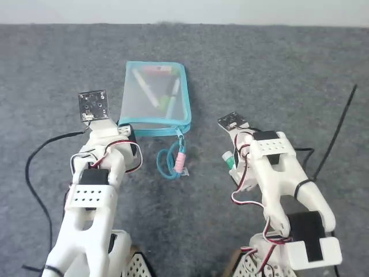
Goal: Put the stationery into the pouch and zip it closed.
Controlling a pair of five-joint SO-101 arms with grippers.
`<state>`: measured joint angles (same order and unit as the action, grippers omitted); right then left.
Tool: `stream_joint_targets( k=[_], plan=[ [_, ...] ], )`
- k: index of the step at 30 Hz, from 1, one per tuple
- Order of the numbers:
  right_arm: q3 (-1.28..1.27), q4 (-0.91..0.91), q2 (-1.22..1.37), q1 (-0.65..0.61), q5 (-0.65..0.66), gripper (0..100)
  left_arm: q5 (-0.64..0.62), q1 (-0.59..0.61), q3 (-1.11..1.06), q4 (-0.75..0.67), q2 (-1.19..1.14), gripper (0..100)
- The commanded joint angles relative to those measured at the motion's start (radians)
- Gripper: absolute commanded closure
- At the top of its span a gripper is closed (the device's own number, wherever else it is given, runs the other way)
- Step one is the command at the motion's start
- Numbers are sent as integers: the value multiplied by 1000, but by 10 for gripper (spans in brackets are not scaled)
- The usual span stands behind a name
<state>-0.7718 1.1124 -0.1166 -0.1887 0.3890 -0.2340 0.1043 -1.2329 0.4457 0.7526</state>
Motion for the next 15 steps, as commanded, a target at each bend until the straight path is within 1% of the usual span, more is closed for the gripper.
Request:
stream_joint_targets(
  k=[1, 4, 6, 12, 15],
  plan=[
    [2, -10, -54, 13, 14, 981, -15, -9, 10, -32, 12, 989],
    [8, -8, -61, 13, 14, 992, -15, -89, -15, -35, 14, 989],
    [26, 24, -97, 13, 20, 991, -17, -138, -18, -35, 14, 989],
    [75, 203, -397, -4, 17, 991, -18, -209, -45, -118, 14, 989],
    [115, 311, -515, -44, 15, 991, -17, -252, -70, -160, 14, 989]
  ],
)
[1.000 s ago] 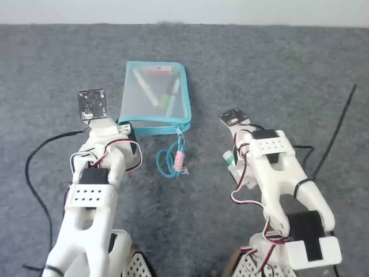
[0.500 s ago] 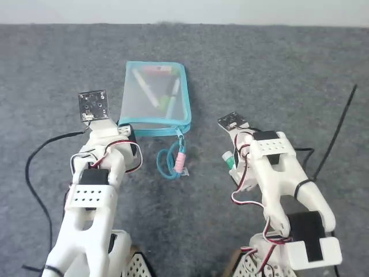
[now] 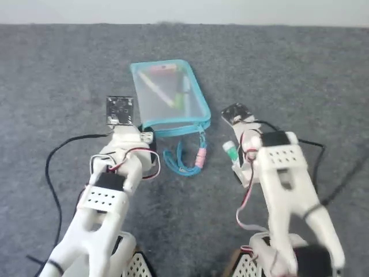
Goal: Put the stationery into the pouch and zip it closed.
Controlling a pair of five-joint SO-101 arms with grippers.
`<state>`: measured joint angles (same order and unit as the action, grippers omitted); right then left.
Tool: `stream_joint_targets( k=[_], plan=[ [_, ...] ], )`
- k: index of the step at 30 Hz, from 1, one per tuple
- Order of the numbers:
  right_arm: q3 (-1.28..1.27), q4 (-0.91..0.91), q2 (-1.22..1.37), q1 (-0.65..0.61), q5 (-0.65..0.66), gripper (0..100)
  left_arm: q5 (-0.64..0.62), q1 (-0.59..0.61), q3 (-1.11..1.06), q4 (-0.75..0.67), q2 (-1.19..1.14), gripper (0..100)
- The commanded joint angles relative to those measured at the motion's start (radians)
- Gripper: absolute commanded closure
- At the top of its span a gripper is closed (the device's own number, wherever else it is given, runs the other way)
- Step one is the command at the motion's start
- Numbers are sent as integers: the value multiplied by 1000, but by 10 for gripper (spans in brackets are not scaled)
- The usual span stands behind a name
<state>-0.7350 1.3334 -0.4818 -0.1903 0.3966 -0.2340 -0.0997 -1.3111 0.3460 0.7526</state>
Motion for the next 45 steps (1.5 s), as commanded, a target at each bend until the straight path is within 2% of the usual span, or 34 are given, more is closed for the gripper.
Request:
stream_joint_targets(
  k=[1, 6, 10, 19, 28, 32, 38, 45],
  plan=[
    [103, 127, -173, -65, 8, 991, -15, -60, 5, -61, 14, 989],
    [249, 231, -173, -189, 6, 991, -15, -71, 5, -63, 14, 989],
    [371, 260, -48, -262, -29, 992, -14, -71, 5, -51, 21, 989],
    [678, 266, 398, -320, -60, 992, -12, -71, 13, -23, 23, 989],
    [724, 300, 496, -406, -66, 992, -12, -64, 25, -21, 23, 989],
    [724, 335, 516, -406, -74, 992, -12, -63, 25, -21, 23, 989],
    [766, 341, 544, -392, -152, 992, -12, -66, 24, -20, 23, 989],
    [965, 412, 694, -392, -163, 992, -12, -72, 22, -20, 23, 989]
  ],
)
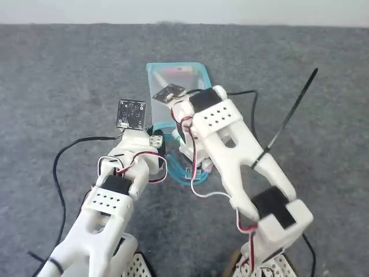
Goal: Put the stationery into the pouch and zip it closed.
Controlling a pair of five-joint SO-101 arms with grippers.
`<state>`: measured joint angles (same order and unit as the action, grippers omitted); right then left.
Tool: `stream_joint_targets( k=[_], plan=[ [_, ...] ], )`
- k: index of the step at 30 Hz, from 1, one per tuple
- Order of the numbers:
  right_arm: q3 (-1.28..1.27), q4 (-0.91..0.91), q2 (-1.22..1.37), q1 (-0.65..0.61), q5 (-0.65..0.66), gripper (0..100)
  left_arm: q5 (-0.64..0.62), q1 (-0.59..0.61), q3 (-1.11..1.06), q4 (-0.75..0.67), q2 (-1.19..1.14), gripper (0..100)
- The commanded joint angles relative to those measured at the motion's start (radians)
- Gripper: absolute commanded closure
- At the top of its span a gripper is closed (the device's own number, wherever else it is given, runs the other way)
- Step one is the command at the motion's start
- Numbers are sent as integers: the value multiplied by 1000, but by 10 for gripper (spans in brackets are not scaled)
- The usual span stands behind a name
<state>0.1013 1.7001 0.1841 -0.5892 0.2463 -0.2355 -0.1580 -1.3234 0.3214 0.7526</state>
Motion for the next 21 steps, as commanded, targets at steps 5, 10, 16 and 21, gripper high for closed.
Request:
stream_joint_targets(
  k=[5, 10, 16, 21],
  plan=[
    [322, 93, 145, 25, -49, 992, -11, -14, 35, 5, 23, 989],
    [422, 88, 205, 64, -69, 992, -9, -14, 35, 5, 23, 989],
    [621, 87, 243, 59, -78, 990, -9, -15, 33, 6, 23, 989],
    [796, 87, 312, 53, -117, 988, -9, -15, 35, 32, 23, 989]
  ],
)
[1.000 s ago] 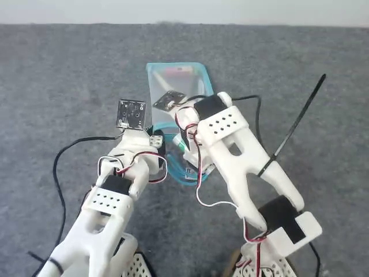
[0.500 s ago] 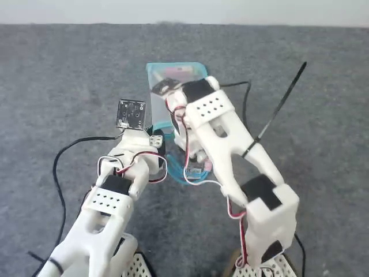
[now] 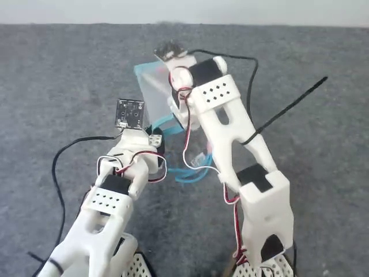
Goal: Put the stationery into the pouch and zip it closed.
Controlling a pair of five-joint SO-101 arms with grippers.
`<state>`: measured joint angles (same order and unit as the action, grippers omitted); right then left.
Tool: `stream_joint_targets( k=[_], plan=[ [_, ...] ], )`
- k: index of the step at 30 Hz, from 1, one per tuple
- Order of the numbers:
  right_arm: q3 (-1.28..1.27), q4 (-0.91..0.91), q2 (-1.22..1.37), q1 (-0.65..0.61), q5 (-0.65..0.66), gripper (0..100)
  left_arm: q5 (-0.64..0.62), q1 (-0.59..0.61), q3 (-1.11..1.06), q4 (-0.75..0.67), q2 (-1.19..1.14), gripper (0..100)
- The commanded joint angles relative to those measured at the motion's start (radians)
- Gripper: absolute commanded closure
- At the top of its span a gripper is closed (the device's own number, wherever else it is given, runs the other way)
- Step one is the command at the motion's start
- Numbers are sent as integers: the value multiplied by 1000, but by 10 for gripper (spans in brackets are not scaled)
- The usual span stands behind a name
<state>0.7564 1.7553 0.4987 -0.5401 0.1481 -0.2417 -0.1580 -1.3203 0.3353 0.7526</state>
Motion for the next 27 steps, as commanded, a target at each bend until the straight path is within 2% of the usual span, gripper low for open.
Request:
stream_joint_targets(
  k=[1, 8, 12, 20, 27],
  plan=[
    [167, 31, 12, -7, -14, 986, -3, -15, 31, 18, 23, 989],
    [204, 33, 48, -70, -12, 798, -3, -15, 31, 18, 23, 989],
    [204, 36, 25, -61, -12, 816, -3, -11, 31, 18, 23, 989],
    [198, 41, -84, 38, -12, 818, -3, -6, 31, 18, 23, 989],
    [198, 41, -272, 76, -12, 821, -3, -6, 31, 18, 23, 989]
  ],
)
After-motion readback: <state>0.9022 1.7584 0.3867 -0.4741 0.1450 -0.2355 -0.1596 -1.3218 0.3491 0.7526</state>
